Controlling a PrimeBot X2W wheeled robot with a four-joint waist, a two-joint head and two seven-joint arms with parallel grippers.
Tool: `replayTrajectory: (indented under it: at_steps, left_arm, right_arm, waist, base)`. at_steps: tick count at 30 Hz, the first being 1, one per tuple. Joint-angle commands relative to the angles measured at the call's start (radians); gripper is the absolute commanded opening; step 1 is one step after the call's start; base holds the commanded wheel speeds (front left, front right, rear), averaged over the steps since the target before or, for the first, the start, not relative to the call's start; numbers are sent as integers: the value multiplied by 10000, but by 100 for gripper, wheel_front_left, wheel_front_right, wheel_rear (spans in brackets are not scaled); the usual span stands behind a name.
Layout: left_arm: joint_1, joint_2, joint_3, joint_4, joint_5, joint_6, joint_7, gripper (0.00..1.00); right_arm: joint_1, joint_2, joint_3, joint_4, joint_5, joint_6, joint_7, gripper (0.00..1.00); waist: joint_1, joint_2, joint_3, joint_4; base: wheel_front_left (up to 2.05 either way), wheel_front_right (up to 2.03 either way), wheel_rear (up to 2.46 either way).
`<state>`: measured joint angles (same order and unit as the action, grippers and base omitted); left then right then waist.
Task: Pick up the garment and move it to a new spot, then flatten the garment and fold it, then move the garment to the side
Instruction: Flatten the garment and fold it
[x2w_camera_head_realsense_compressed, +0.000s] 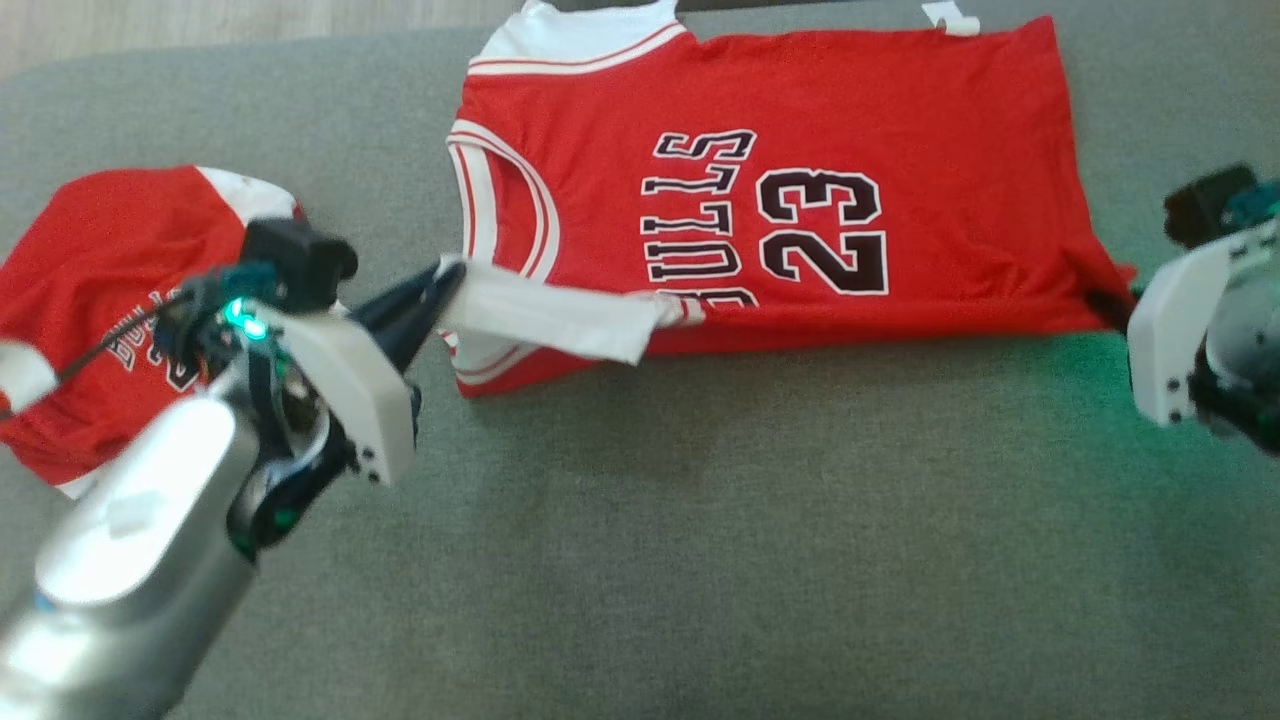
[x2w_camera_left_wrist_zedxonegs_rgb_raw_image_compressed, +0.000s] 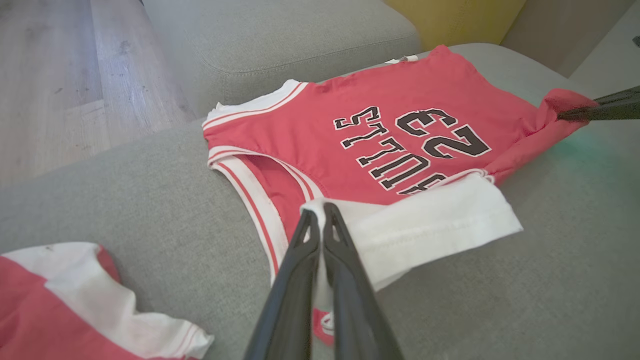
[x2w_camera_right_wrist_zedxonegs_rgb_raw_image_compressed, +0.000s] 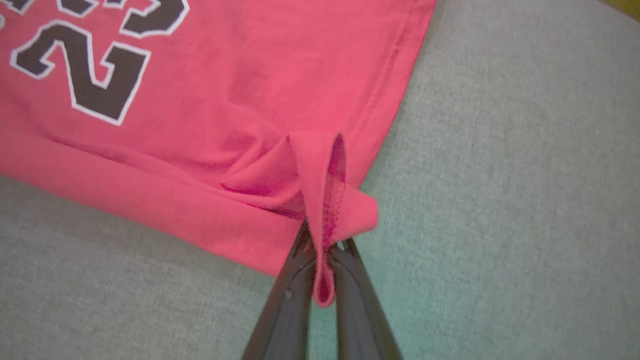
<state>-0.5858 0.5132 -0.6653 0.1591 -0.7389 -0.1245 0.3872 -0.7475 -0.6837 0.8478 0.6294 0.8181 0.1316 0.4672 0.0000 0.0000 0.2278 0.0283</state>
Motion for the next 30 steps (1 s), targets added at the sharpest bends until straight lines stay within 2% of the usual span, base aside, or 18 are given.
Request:
replayTrajectory:
  at_steps: [1,7,15,16,17,18,19,22,26,30]
  left_arm:
    - [-811,336,377,-167,165,-34,19,0]
    - [-2037,339,-62,633,239,-55,235,0]
    - [-3676,485,-1401,1637,506,-59,-270,0]
    - [-3873,462,-1496,1846,520,-59,-353,0]
    - [-4071,427,-1559,2078,552,-59,-455,0]
    - [-4273,366,-1588,2319,615,-60,-620,35]
    - [-4466,279,-1589,2575,694,-60,-832,100]
    - [-4968,-109,-1502,3342,892,-38,-1574,100]
    - [-5410,-820,-1086,4210,966,280,-3124,100]
    - [-5526,-1335,-734,4876,950,541,-4582,100]
  right_arm:
    - [-280,-147,-175,-105,-93,-9,17,0]
    - [-917,185,-415,206,-225,-9,143,0]
    - [-1940,697,-567,793,-599,-9,285,0]
    - [-2095,754,-613,897,-741,-9,109,56]
    - [-2222,839,-684,1031,-817,-9,-47,100]
    - [-2347,929,-759,1181,-879,-9,-191,100]
    - [-2466,1028,-852,1357,-921,-9,-321,100]
    - [-2824,1334,-1069,1790,-1147,-9,-874,100]
    - [-3054,1650,-1224,2240,-1387,-9,-1709,100]
    - [-3109,1725,-1409,2512,-1713,-9,-3186,100]
  waist:
    - [0,0,111,-17]
    - [0,0,552,-74]
    - [0,0,1263,-207]
    - [0,0,1337,-214]
    - [0,0,1407,-218]
    - [0,0,1467,-217]
    - [0,0,1514,-214]
    - [0,0,1597,-204]
    - [0,0,1561,-175]
    - [0,0,1351,-138]
  base:
    - [0,0,0]
    - [0,0,0]
    - [0,0,0]
    - [0,0,0]
    - [0,0,0]
    - [0,0,0]
    - [0,0,0]
    - [0,0,0]
    - [0,0,0]
    - [0,0,0]
